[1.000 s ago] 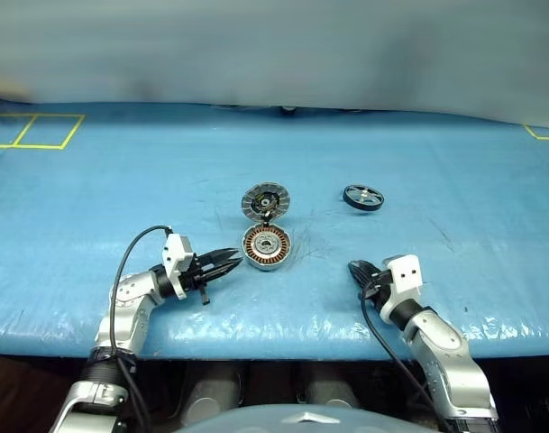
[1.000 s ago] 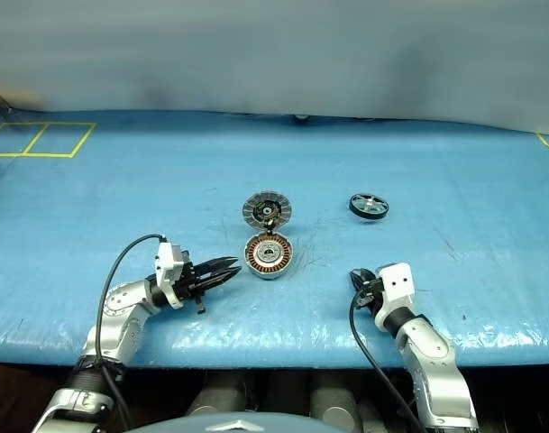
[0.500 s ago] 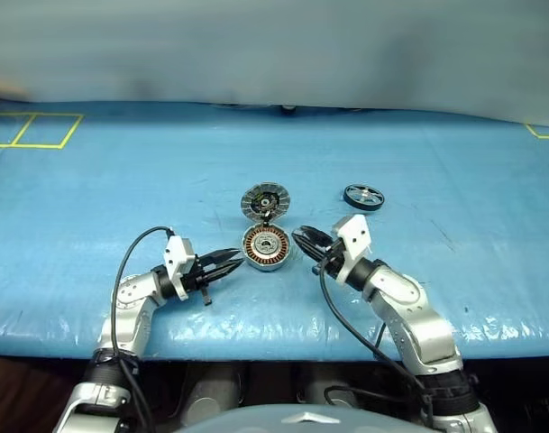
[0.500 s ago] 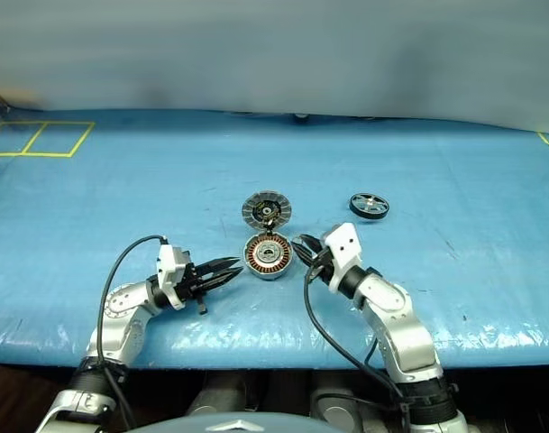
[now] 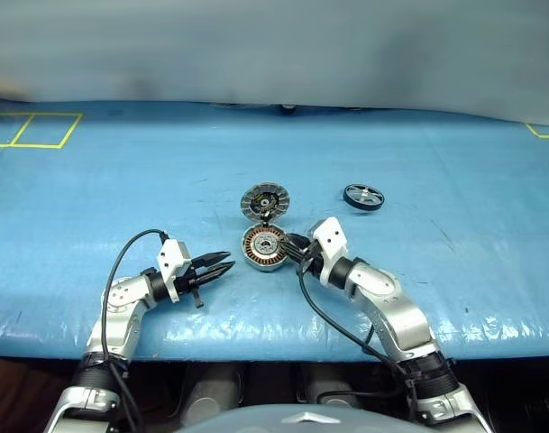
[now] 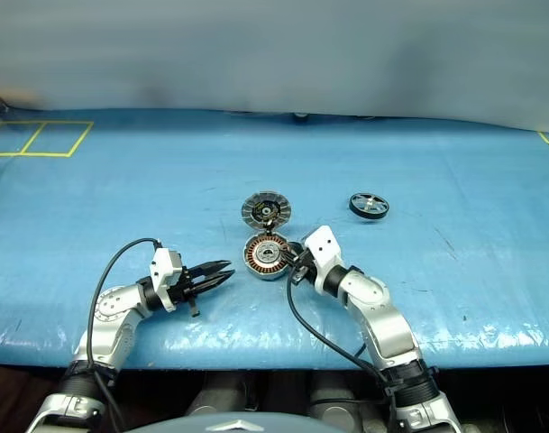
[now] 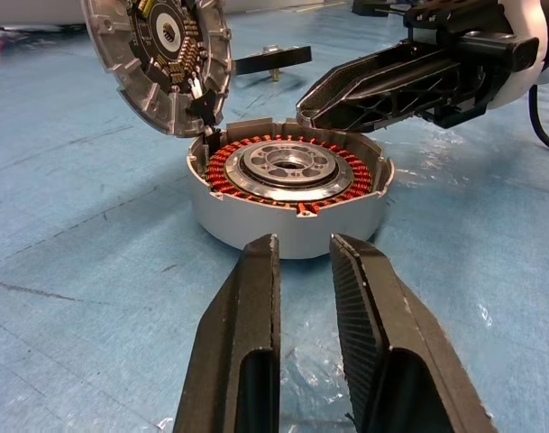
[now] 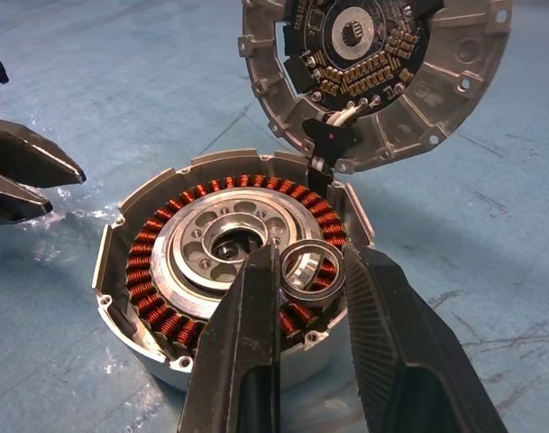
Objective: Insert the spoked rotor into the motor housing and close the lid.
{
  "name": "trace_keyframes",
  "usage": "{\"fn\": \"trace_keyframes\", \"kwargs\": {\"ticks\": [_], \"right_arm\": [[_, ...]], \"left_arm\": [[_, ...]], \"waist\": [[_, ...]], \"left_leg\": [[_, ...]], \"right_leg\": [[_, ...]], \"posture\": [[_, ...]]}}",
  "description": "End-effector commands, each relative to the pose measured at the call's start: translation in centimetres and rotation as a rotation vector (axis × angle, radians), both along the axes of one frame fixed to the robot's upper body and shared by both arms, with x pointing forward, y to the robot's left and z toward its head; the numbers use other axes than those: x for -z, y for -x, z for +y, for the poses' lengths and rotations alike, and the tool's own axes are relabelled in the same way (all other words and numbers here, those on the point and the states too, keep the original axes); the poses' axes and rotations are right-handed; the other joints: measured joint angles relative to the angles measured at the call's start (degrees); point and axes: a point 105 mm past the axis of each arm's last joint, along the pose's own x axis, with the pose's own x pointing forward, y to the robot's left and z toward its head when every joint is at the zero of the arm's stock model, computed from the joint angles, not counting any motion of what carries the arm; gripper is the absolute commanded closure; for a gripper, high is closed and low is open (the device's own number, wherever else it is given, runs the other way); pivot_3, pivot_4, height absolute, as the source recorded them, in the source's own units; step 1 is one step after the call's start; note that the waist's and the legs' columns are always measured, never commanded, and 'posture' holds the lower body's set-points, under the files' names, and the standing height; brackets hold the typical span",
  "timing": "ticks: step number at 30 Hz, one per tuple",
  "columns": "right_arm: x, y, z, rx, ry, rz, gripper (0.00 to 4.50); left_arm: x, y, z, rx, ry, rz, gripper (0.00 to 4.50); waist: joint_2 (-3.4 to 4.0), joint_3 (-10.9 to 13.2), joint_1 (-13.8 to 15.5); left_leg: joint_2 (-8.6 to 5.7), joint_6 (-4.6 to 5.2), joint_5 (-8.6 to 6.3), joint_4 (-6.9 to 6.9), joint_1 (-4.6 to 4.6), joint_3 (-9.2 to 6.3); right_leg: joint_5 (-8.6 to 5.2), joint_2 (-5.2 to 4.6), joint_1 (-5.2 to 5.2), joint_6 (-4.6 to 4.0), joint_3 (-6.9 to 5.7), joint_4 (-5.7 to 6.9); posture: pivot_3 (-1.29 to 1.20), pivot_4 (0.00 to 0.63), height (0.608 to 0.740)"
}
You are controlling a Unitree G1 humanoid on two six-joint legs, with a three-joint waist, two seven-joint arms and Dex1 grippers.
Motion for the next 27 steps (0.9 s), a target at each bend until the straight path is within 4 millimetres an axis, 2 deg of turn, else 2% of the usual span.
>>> {"fn": "trace_keyframes", "kwargs": {"ticks": [1,6,17,27], "right_arm": [[-1.3,-0.1,1.2,-0.041,-0.017,-0.047,3.87],[-1.3,-0.2,2.2,-0.065,-0.019,-0.045,3.87],[-0.4,-0.3,2.4,-0.078,-0.006,-0.014,3.87],[-1.1,-0.2,3.4,-0.108,-0.024,-0.034,3.87]], "left_arm": [[-1.0,-0.3,0.1,0.002,-0.014,-0.051,3.59],[-0.9,-0.3,0.0,0.004,-0.016,-0.052,3.59],[-0.6,-0.3,-0.2,0.003,-0.017,-0.050,3.59],[-0.4,-0.3,-0.3,0.001,-0.018,-0.045,3.59]], "waist": [[0.00,0.00,0.01],[0.00,0.00,-0.19],[0.00,0.00,-0.29],[0.00,0.00,-0.53]], "left_leg": [[0.00,0.00,0.00,0.00,0.00,0.00],[0.00,-0.01,0.01,-0.01,-0.01,0.00],[0.00,-0.03,0.01,-0.02,-0.01,0.00],[0.00,-0.03,0.01,-0.02,-0.01,0.00]], "right_leg": [[0.00,0.00,0.00,0.00,0.00,0.00],[0.01,0.00,-0.02,0.00,0.00,0.01],[0.03,0.02,-0.04,0.00,0.01,0.03],[0.03,0.02,-0.05,0.01,0.01,0.03]], "posture": [[0.00,0.150,0.740],[0.00,0.150,0.740],[0.00,0.150,0.740],[0.00,0.150,0.740]]}}
